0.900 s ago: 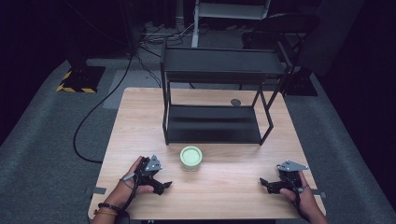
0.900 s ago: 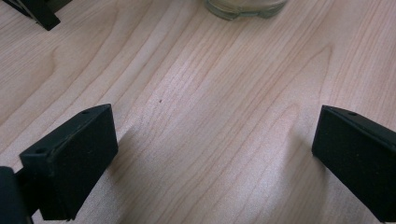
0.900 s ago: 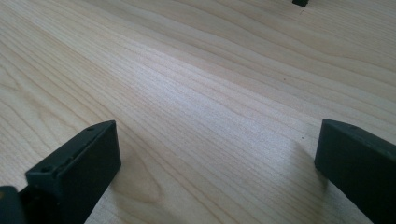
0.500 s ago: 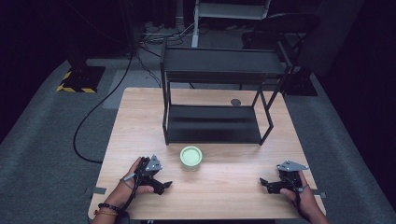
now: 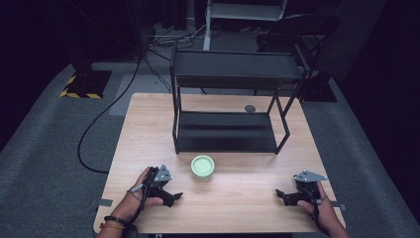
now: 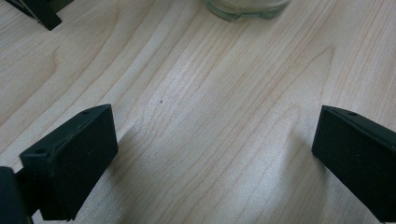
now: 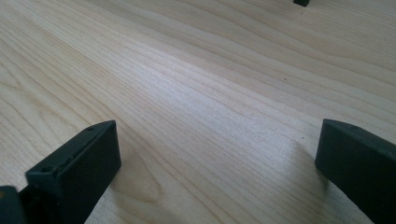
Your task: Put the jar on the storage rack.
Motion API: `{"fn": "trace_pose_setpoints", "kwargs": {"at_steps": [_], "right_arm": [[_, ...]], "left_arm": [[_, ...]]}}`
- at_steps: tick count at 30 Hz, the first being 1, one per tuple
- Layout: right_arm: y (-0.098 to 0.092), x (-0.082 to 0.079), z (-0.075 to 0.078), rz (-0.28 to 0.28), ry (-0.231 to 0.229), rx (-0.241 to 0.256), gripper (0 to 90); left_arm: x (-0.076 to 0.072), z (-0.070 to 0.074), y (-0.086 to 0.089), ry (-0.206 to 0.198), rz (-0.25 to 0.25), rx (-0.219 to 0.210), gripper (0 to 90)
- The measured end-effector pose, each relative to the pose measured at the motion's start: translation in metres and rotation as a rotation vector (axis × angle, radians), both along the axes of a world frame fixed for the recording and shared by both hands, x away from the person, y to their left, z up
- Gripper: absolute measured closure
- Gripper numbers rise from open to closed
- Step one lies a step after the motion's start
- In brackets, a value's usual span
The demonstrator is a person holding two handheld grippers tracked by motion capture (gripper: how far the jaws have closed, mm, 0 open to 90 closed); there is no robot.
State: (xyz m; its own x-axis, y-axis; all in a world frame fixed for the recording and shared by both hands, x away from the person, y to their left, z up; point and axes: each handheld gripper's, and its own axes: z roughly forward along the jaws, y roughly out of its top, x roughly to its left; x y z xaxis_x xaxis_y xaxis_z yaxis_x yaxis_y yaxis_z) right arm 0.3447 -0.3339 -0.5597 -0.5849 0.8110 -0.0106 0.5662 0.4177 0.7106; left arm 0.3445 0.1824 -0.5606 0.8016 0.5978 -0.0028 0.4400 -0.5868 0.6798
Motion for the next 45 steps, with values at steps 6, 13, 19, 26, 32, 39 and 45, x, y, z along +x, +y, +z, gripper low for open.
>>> {"fn": "trace_pose_setpoints", "kwargs": {"at_steps": [6, 13, 19, 26, 32, 39, 45], "right_arm": [[0.000, 0.000, 0.000, 0.000, 0.000, 0.000, 0.0], [0.000, 0.000, 0.000, 0.000, 0.000, 0.000, 0.0], [0.000, 0.000, 0.000, 0.000, 0.000, 0.000, 0.0], [0.000, 0.000, 0.000, 0.000, 0.000, 0.000, 0.0], [0.000, 0.000, 0.000, 0.001, 0.000, 0.000, 0.0], [0.000, 0.000, 0.000, 0.002, 0.000, 0.000, 0.0], [0.000, 0.000, 0.000, 0.003, 0.000, 0.000, 0.0]], "left_arm": [[0.000, 0.000, -0.001, 0.000, 0.007, -0.002, 0.1], [0.001, 0.000, -0.001, -0.001, 0.004, 0.000, 0.1], [0.001, 0.001, 0.000, 0.008, 0.004, 0.010, 0.1], [0.001, 0.004, -0.001, 0.023, 0.001, 0.039, 0.4], [0.000, 0.006, -0.002, 0.018, 0.001, 0.063, 0.8], [-0.002, 0.011, -0.003, 0.000, 0.001, 0.066, 2.3], [-0.004, 0.016, -0.004, -0.017, 0.002, 0.057, 2.4]]}}
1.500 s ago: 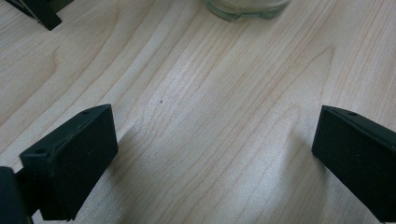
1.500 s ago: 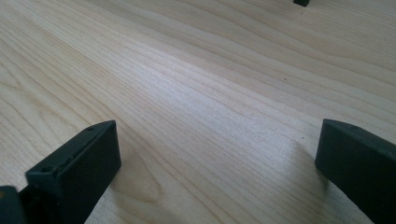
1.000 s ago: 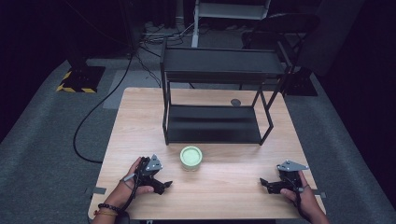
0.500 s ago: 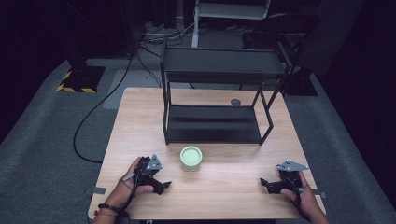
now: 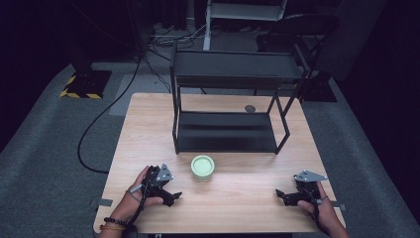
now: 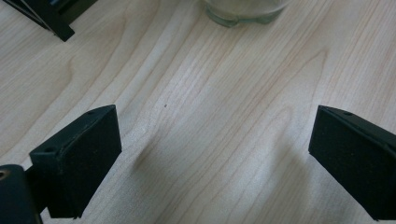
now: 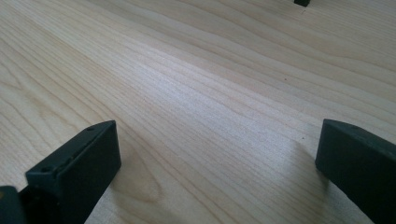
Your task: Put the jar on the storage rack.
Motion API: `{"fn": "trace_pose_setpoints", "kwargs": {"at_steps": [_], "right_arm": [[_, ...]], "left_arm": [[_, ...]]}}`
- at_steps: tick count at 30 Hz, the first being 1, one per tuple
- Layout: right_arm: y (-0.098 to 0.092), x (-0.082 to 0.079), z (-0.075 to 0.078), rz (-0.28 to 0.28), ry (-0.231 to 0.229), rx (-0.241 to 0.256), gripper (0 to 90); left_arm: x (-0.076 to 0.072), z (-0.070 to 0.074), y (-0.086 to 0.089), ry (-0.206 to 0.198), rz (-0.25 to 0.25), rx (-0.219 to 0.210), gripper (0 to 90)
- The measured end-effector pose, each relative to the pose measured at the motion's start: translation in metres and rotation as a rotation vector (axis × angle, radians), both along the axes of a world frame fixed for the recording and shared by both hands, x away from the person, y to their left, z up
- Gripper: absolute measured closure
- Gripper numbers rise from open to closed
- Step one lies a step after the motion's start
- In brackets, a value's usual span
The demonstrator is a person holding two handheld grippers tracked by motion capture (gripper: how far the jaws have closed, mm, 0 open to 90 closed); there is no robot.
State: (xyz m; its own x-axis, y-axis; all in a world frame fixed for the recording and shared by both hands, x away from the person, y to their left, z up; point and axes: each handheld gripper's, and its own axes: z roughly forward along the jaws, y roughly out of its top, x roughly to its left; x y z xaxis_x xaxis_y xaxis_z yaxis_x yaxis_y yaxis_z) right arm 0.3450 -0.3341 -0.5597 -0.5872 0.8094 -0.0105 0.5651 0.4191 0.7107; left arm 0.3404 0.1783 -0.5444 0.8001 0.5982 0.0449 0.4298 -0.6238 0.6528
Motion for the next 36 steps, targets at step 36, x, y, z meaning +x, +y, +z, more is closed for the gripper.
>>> {"fn": "trace_pose_setpoints", "kwargs": {"at_steps": [36], "right_arm": [[0.000, 0.000, 0.000, 0.002, 0.000, 0.000, 0.0]], "left_arm": [[-0.009, 0.021, -0.009, -0.055, 0.011, -0.076, 2.2]]}}
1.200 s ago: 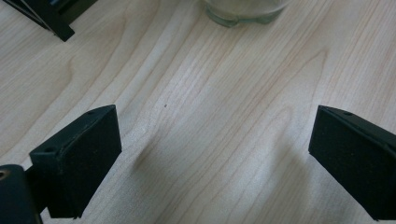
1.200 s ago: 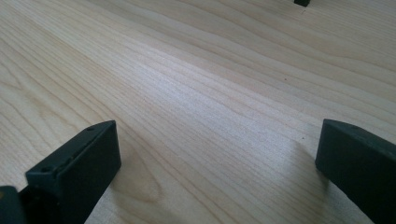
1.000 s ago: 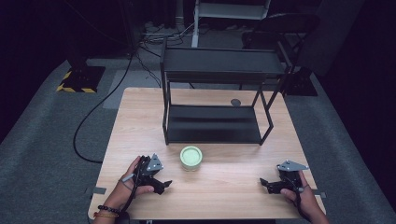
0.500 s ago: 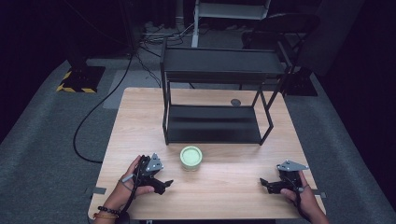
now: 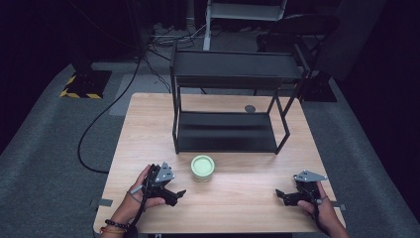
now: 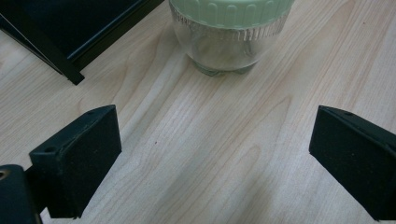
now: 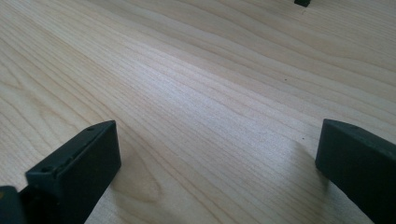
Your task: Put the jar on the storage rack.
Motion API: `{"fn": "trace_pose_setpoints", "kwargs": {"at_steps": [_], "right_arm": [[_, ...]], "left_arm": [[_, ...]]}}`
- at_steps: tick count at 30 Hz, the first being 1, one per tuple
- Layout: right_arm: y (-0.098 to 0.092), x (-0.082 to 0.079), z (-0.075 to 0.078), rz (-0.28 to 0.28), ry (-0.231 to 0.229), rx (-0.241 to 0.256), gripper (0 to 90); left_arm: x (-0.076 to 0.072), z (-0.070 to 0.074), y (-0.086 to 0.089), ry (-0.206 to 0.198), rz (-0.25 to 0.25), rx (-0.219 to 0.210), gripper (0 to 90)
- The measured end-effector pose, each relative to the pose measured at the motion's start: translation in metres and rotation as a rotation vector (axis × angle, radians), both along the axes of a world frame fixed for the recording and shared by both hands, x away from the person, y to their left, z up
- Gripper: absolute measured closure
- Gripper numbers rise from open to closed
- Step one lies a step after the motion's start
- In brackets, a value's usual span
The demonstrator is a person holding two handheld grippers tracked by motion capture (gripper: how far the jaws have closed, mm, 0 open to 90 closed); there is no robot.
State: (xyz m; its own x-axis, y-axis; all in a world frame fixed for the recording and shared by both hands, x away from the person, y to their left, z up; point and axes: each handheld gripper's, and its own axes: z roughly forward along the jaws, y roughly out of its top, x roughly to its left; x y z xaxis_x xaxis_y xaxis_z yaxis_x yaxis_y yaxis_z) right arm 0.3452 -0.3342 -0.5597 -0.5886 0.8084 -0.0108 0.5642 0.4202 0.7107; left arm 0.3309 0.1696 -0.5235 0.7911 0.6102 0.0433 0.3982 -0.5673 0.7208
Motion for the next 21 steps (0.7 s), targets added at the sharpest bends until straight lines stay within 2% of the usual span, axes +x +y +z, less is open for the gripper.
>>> {"fn": "trace_pose_setpoints", "kwargs": {"at_steps": [7, 21], "right_arm": [[0.000, 0.000, 0.000, 0.000, 0.000, 0.000, 0.0], [0.000, 0.000, 0.000, 0.000, 0.000, 0.000, 0.0]], "left_arm": [[-0.001, 0.003, -0.002, -0.006, 0.002, -0.010, 2.2], [0.001, 0.007, -0.015, -0.021, -0.009, 0.001, 2.2]]}}
